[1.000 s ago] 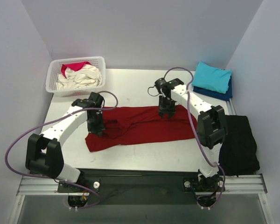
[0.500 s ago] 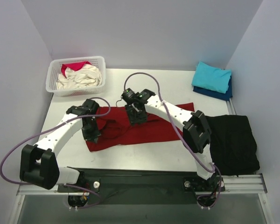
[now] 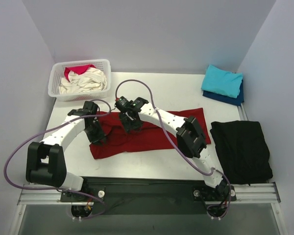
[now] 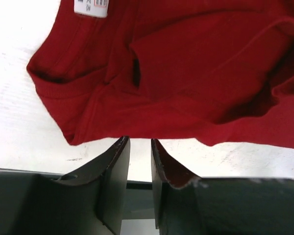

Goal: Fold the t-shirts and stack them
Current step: Fold the other side of the tshirt into a rectangle

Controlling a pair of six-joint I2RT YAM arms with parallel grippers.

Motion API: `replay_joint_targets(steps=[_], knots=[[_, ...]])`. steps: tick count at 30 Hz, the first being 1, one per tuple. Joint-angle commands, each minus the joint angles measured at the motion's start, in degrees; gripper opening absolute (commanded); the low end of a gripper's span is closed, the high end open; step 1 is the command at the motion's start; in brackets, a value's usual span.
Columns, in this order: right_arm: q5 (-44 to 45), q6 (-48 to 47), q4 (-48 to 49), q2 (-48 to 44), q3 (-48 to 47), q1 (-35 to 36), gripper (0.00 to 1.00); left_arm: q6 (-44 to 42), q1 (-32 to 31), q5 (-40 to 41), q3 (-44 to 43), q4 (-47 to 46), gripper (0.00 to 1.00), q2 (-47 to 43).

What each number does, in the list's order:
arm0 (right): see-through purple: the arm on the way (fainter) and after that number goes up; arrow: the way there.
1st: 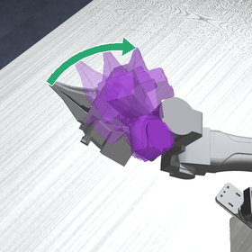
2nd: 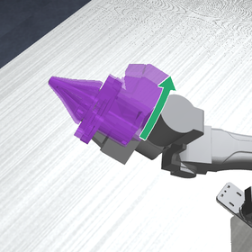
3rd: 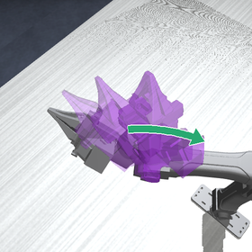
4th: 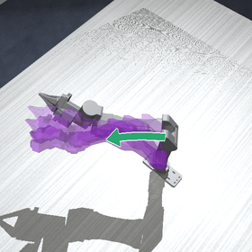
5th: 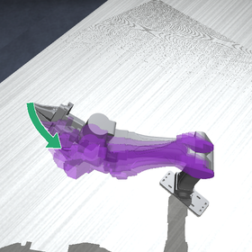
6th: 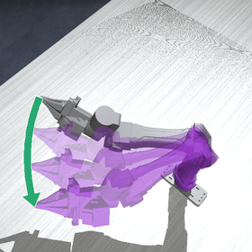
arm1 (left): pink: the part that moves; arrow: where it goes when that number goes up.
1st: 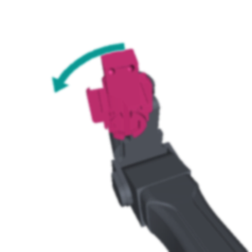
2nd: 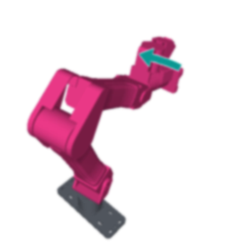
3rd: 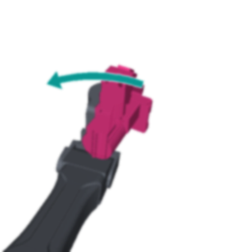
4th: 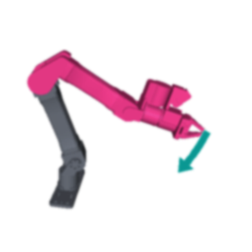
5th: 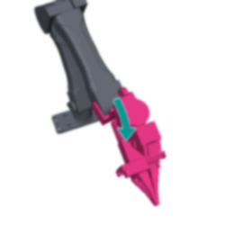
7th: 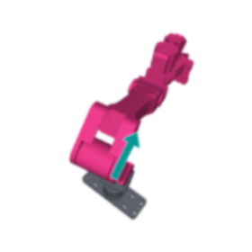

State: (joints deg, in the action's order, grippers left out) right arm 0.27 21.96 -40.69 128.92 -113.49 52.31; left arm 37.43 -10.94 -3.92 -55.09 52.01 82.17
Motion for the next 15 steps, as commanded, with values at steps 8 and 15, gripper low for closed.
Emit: replay_joint_targets(steps=[8,15], knots=[[1.9,-3.5,0.3,1.3,-5.0,3.6,0.4,-0.4,2.3,-0.6,-0.6,-8.8,0.36,1.3],[1.5,-3.5,0.6,2.5,-6.3,3.8,0.4,-0.7,2.4,-1.2,0.5,-14.0,0.35,3.5]])
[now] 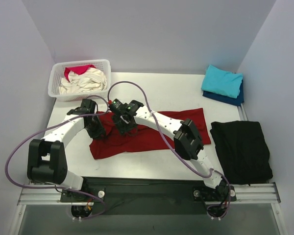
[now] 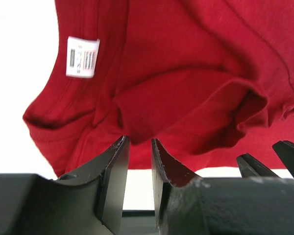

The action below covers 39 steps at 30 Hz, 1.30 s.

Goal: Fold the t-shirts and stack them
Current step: Fold the other side of the tshirt into a rectangle

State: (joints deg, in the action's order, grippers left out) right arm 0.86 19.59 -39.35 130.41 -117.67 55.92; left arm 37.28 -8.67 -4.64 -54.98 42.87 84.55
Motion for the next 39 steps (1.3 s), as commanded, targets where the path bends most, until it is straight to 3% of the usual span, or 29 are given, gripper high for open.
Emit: replay_joint_targets(steps=[1,11,14,15,31,39], knots=[[0.5,-1.2,-0.7,1.1,-2.2,0.1,0.4,-0.6,0.1,-0.3,0.4,-5.3,0.35,1.6],[0.1,-1.9,-0.1,3.0,-3.5,0.1,0.4,-2.0,0.5,2.4,0.0,-7.3,0.28,3.9],[-0.2,-2.0,0.0,3.5,-4.1,0.2,0.4,-2.5,0.8,3.1,-0.5,-6.9,0.12,4.0],[-0.4,-2.0,0.0,3.6,-4.1,0.2,0.4,-2.6,0.8,3.1,-0.8,-6.8,0.01,4.0],[-2.4,-1.7,0.5,4.8,-5.4,0.2,0.39,-4.2,1.0,2.5,-0.7,-1.6,0.0,-1.8],[-1.3,-1.0,0.4,3.9,0.2,0.2,0.33,-4.1,1.0,1.7,-1.5,-1.7,0.0,-0.8]])
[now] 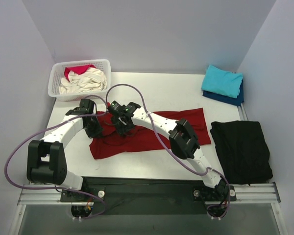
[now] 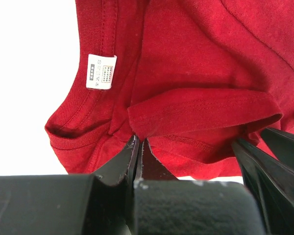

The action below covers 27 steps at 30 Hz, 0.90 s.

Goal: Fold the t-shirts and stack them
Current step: Fold the other side of the tshirt into a rectangle

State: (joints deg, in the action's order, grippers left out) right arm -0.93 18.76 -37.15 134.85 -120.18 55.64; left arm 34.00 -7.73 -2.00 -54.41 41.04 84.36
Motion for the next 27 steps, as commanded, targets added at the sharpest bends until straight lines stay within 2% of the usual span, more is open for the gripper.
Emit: replay_joint_targets(steps=[1,8,11,12,13,23,27], knots=[[0.8,0.0,-1.8,-1.1,3.5,0.5,0.33,-0.9,0.1,-0.9,-2.1,0.1,0.0,-0.4],[2.3,0.2,-1.9,-1.6,6.5,0.4,0.29,-1.0,0.1,-1.3,-1.7,-0.2,0.0,-0.1],[2.9,0.4,-1.9,-2.1,6.9,0.4,0.12,-0.9,0.2,-1.2,-1.7,0.0,0.0,-0.4],[3.3,0.4,-1.8,-2.3,7.1,0.5,0.01,-0.9,0.3,-1.1,-1.7,0.0,0.0,-0.6],[3.6,0.4,-1.8,-2.9,7.3,0.4,0.0,-0.9,0.4,-1.1,-1.7,0.0,0.0,-0.8],[5.2,1.0,-2.1,-10.7,12.7,0.5,0.0,-1.3,0.7,-0.3,-2.6,4.7,0.0,-3.8],[5.2,1.2,-2.1,-13.2,15.8,1.1,0.14,-1.5,0.7,-0.2,-2.5,5.7,0.0,-5.7]])
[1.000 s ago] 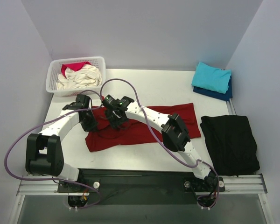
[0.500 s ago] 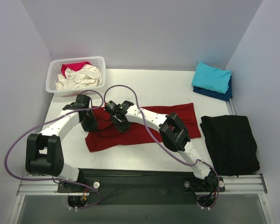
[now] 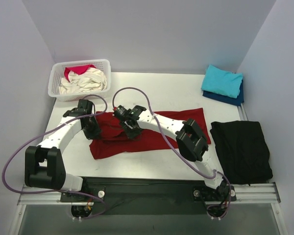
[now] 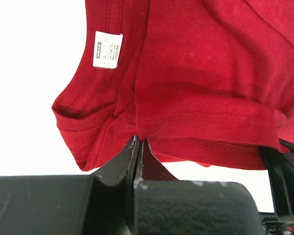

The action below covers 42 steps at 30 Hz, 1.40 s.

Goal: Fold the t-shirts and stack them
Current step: Fold the other side of the tshirt into a rectangle

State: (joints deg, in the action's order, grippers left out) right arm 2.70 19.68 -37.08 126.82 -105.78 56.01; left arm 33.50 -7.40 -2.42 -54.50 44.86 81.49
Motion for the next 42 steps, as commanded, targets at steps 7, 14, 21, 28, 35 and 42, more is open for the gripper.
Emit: replay_joint_targets(steps=[7,14,21,28,35,42], knots=[[1.3,0.1,-2.1,-5.5,0.8,1.7,0.24,-0.8,0.5,-1.4,-1.1,2.7,0.0,-3.8],[0.0,-0.3,-2.1,-6.2,2.6,2.3,0.24,-0.4,0.5,-3.2,1.1,4.1,0.0,-4.5],[0.2,0.3,-2.1,-5.5,3.9,2.4,0.22,0.3,0.5,-4.1,3.5,5.0,0.0,-5.0],[0.6,0.5,-1.8,-3.5,2.4,2.4,0.22,0.1,0.5,-5.2,7.1,5.9,0.0,-4.6],[-1.2,1.1,-1.3,-0.7,1.8,2.1,0.23,-0.3,0.5,-5.0,8.0,5.2,0.0,-3.8],[-2.3,1.1,-0.3,1.4,1.8,2.0,0.24,0.3,0.5,-5.9,7.5,4.4,0.0,-2.5]])
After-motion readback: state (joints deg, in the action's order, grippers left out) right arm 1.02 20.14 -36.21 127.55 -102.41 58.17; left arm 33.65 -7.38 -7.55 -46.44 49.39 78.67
